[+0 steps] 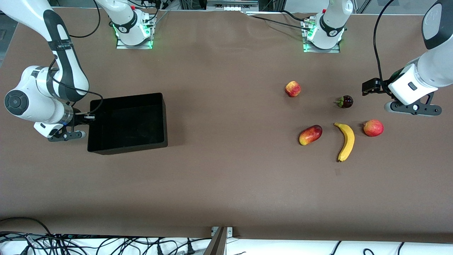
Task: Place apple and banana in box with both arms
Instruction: 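Push the black box toward the fruit with the right gripper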
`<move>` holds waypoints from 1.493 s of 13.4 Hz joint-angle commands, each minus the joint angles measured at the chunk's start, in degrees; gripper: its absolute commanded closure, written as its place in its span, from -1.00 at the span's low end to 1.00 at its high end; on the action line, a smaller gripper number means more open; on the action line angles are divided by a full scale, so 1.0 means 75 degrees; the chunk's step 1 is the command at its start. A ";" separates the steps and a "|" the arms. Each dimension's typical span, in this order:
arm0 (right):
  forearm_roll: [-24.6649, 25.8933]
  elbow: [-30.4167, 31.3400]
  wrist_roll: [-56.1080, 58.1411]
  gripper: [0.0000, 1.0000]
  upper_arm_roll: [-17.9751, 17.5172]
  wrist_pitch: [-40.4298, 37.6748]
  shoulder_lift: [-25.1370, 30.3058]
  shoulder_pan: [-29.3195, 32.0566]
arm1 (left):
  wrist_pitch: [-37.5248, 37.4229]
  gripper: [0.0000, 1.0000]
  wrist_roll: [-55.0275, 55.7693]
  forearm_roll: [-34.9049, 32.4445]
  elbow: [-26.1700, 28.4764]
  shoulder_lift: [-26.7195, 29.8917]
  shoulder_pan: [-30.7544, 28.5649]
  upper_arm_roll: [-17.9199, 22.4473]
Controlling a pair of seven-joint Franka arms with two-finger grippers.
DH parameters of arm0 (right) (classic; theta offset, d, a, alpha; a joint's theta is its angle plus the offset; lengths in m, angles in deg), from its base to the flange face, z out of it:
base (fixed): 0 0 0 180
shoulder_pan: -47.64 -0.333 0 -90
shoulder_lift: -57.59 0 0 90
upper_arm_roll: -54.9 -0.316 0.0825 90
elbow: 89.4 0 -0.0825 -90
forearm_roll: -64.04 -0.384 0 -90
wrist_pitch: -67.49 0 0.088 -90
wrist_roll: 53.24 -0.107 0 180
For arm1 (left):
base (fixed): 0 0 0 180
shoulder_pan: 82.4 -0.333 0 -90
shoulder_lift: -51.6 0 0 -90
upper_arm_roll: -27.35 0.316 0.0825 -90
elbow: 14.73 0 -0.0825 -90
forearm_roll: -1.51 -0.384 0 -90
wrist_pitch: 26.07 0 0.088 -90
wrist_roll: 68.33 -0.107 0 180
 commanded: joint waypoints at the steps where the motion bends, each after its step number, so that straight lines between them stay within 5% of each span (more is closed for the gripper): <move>1: -0.0818 -0.0666 0.0042 1.00 -0.0594 -0.0368 0.0108 -0.0046 | -0.0181 -1.00 0.0057 0.0037 -0.0223 -0.0061 0.0018 -0.0015; 9: -0.1175 -0.1969 -0.4088 1.00 -0.0866 -0.0687 -0.0746 -0.2925 | -0.0181 -1.00 0.0045 0.0049 -0.0223 -0.0061 0.0006 -0.0015; 11: -0.1792 -0.2331 -0.4924 1.00 -0.0866 -0.0675 -0.1098 -0.3583 | -0.0181 -1.00 0.0045 0.0049 -0.0223 -0.0073 0.0006 -0.0003; 14: -0.2742 -0.2427 -0.4973 1.00 -0.0866 -0.0663 -0.1310 -0.3948 | -0.0181 -1.00 0.0045 0.0037 -0.0199 -0.0096 -0.0005 0.0009; 20: -0.2792 -0.2415 -0.4950 1.00 -0.0842 -0.0172 -0.1556 -0.4148 | 0.0087 -1.00 -0.0072 -0.0022 -0.0129 -0.0774 -0.0111 0.0044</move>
